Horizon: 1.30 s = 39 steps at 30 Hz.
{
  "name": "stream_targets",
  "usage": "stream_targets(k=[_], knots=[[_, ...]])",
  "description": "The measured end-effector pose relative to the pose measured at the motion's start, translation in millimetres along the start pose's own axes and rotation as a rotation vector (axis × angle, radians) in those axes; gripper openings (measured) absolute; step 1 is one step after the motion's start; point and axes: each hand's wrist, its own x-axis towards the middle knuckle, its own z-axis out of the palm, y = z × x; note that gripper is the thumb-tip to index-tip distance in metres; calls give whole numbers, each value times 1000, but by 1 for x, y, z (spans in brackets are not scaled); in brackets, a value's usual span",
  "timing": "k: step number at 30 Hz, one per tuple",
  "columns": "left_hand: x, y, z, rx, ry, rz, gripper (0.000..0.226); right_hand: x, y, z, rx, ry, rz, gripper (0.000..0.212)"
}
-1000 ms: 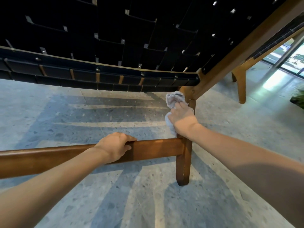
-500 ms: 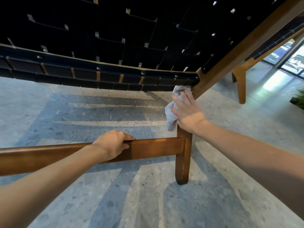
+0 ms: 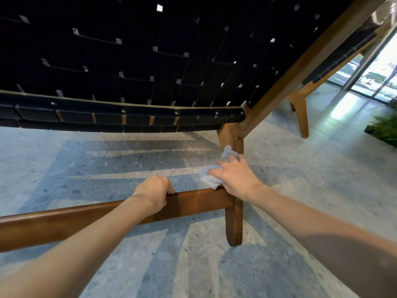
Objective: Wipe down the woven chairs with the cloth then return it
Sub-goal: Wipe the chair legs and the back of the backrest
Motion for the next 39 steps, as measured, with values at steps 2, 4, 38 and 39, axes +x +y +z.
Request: stream_targets(k=[2,4,38,39], knots=[[-1,4,-6,56,7,13,42,-10,5,-17,1,238,33,53],[-2,11,-14,79,60,50,43,-18,20,-40,-25,545,97,50],[-12,54,-167,129,589,364,48,10,65,-115,-28,487,876,90],[-13,53,-166,161,579,359,48,10,64,-111,-33,433,866,93]])
